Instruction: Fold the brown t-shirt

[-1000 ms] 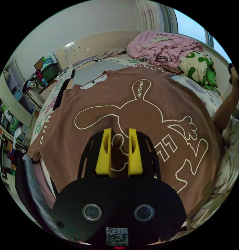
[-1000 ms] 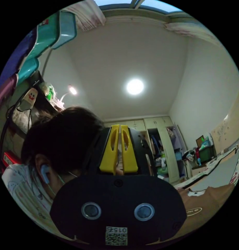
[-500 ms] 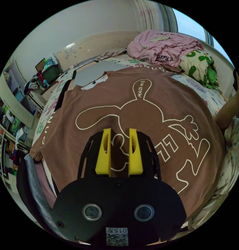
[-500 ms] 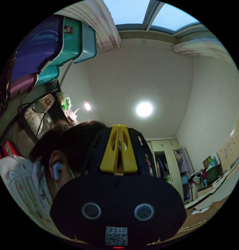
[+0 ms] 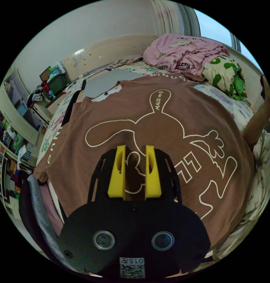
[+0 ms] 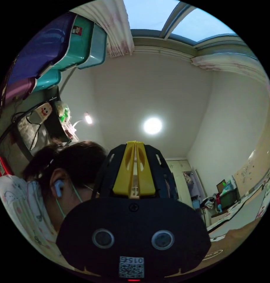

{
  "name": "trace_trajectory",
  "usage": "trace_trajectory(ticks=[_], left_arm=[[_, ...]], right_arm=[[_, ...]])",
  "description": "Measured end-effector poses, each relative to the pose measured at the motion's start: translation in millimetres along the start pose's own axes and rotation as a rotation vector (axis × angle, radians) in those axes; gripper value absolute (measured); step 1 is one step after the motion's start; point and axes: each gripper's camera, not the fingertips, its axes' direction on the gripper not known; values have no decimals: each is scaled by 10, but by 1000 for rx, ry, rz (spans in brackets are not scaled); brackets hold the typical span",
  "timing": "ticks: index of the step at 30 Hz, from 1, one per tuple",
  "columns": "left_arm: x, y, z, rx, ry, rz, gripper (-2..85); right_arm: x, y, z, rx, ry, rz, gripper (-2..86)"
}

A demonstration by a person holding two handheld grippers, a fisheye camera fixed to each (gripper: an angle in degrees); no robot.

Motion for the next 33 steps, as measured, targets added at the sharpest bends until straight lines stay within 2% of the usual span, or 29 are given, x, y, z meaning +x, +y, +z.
trace_trajectory(ticks=[6,9,11,12,14,16,20,27,33], left_arm=[[-104,32,-1,-4,37,-6,94],[-138,43,3,-6,44,-8,88],[-154,49,8,-6,52,-5,80],[-158,52,12,-6,60,2,75],[-159,57,16,-6,62,9,71],[-159,61,22,-6,59,13,68],[-178,65,45,-6,64,15,64],[-197,66,96,-5,65,17,64],[-209,55,155,-5,64,14,66]], right_arm=[[-15,-191,966,-182,154,-8,-6],[201,-214,1608,-385,207,66,-6],[535,-96,2260,-690,247,195,-5],[613,-32,2415,-768,255,216,-5],[876,345,2980,-1071,274,266,-5],[1011,678,3321,-1262,340,290,-5],[967,1273,3944,-1592,437,163,-5],[812,1736,4687,-1910,480,146,-5],[498,1621,5195,-1945,486,61,-3]])
